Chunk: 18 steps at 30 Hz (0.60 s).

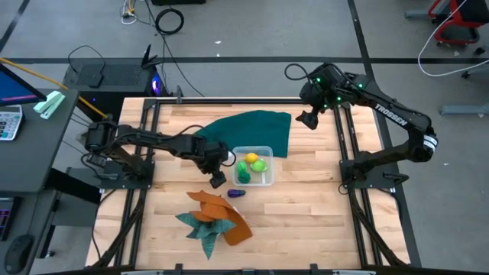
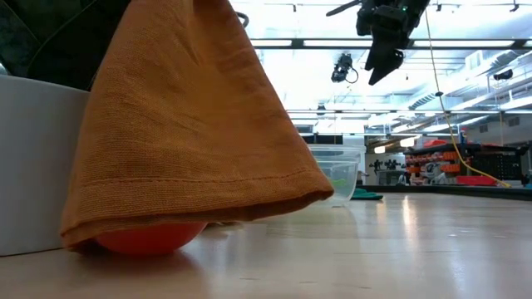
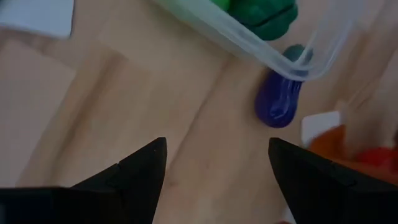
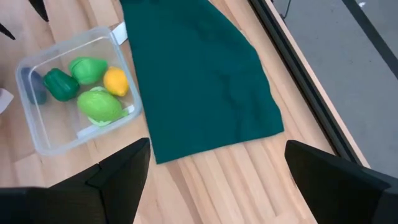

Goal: Pick and placing Produce into tupperware
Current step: Put the eggplant into the bin

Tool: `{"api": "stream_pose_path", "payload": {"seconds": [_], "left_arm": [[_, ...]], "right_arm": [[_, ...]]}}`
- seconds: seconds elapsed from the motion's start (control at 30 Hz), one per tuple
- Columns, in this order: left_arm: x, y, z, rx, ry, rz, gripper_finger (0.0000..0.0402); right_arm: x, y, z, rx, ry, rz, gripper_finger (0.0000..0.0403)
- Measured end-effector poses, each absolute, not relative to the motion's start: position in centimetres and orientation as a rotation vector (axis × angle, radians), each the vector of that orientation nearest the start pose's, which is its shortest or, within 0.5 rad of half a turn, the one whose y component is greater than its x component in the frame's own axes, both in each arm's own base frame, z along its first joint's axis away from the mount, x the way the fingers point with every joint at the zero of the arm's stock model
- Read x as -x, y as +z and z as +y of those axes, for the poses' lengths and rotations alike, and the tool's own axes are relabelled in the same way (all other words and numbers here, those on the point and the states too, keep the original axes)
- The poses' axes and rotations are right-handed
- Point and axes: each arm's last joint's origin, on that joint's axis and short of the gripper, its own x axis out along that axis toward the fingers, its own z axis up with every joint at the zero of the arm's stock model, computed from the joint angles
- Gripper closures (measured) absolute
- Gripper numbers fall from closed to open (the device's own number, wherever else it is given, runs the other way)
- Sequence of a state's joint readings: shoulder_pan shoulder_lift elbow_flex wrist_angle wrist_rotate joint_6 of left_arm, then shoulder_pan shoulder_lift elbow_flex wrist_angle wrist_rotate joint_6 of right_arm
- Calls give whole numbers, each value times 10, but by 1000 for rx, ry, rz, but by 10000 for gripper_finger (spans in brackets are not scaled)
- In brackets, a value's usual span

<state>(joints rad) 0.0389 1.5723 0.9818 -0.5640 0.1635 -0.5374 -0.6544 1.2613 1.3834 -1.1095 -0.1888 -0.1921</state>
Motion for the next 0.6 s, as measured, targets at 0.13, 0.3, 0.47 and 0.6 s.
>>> {"api": "stream_pose_path", "payload": {"seconds": [0.13, 0.3, 0.47, 0.6], "left_arm": [[-295, 184, 3, 490, 161, 1128, 115], [-290, 172, 2, 460, 160, 1121, 115], [-293, 171, 2, 463, 145, 1080, 115], [-295, 173, -2, 471, 101, 1053, 115]], "right_arm": [[-185, 364, -135, -236, -338, 939, 67], [-185, 364, -135, -246, -343, 938, 67], [-185, 364, -135, -253, -347, 937, 67], [-185, 364, -135, -253, -347, 937, 67]]}}
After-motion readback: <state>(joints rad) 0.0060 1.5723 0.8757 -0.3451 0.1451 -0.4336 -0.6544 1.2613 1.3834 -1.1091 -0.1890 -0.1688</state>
